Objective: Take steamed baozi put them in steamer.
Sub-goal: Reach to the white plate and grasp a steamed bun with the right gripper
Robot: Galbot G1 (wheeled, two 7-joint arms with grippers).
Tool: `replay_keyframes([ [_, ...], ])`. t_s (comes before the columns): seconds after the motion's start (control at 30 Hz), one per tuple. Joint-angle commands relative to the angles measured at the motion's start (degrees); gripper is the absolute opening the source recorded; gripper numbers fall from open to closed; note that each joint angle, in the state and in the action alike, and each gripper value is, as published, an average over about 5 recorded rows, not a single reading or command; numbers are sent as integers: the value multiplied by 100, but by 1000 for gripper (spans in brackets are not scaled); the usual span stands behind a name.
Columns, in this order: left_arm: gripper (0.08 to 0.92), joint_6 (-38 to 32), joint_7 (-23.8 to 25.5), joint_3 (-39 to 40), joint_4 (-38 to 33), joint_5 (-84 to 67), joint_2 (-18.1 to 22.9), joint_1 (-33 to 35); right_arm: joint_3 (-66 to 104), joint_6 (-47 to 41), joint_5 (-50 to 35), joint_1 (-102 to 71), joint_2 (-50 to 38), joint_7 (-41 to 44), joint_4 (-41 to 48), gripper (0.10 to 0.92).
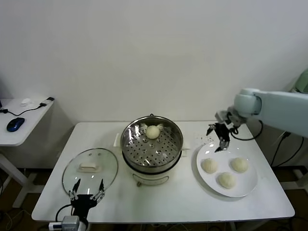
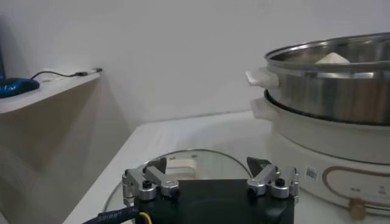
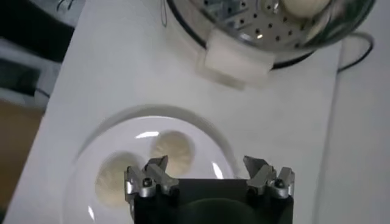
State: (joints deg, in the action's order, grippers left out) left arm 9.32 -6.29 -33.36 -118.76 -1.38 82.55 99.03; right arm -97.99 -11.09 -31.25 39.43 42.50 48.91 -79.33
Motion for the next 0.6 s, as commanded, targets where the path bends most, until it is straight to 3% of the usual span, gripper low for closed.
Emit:
replay_keyframes([
  [0.03,823,-9,-10,-8,32,23,34,15,889,-1105,49,-1510,-331,-583,127,823],
  [0.6,823,-73,-50,-5,85,35,130,92,1246,-999,445,-2062,298,-416,1051,823],
])
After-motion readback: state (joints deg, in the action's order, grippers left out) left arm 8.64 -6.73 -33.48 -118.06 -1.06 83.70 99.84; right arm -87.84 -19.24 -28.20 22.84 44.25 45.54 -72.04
